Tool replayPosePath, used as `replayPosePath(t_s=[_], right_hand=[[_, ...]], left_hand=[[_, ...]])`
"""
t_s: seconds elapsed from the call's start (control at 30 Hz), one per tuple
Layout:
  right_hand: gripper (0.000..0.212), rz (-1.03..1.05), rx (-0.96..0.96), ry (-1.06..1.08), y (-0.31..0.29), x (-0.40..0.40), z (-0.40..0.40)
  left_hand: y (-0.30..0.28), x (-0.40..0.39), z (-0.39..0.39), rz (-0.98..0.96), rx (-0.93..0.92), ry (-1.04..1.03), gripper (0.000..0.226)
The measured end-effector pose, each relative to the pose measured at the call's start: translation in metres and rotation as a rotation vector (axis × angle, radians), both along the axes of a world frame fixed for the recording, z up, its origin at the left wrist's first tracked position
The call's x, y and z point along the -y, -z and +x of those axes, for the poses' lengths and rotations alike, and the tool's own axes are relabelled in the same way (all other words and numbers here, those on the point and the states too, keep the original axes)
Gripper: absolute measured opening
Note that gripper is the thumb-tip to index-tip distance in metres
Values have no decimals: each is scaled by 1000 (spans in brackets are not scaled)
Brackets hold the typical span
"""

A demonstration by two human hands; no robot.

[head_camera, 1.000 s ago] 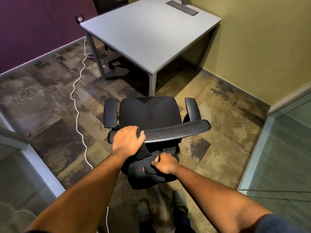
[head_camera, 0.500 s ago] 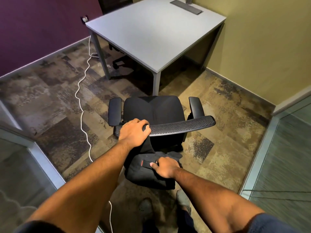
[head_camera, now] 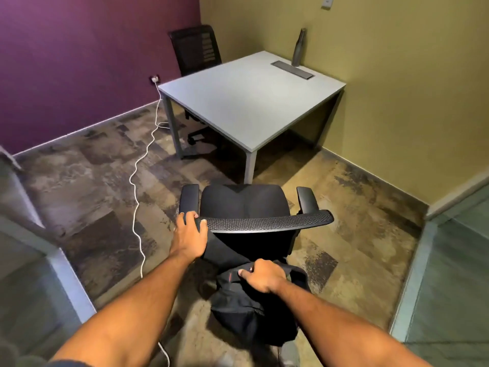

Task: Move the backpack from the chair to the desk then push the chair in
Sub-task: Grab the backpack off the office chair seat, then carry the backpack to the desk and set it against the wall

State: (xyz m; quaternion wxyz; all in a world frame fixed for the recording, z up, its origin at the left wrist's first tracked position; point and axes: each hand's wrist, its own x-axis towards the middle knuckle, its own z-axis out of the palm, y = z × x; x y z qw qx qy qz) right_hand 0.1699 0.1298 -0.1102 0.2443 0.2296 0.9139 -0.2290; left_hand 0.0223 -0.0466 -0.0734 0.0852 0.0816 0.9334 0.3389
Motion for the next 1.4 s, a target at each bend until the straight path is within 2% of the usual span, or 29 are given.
replayPosePath(t_s=[0.13,0.23,0.3,0.43,0.5,0.73,0.83,0.93,1.0,1.1,1.27,1.4], right_hand=[[56,-22,22,-39,4,-3,12],[53,-49,28,-65,8,-8,23],[53,-61,29,-72,9,-10,29],[55,-87,13,-86,7,-12,37],[54,-93,5,-91,4,-14,40],[47,-131,-41,-69,1,-37,62],[36,-152,-43,-47,0,-51,72],[36,-160,-80,-31,1,-72,86],[45,-164,-97,-26,2,-90,99],[43,-167,-94,2,4,-116,120],[43,-215,-124,127,4,-172,154],[42,-183,-201,153,4,-218,181]], left_hand=[[8,8,23,37,49,-37,54],[22,16,42,26,186,-7,70],[34,15,54,-19,290,39,73],[45,-4,70,-249,406,339,63],[45,-21,79,-292,416,477,59],[47,-77,115,-272,331,787,36],[51,-92,123,-303,295,881,36],[52,-113,129,-362,249,984,34],[50,-132,137,-419,230,1065,33],[44,-163,148,-472,204,1174,36],[39,-213,168,-481,97,1259,38],[38,-253,180,-442,10,1287,24]])
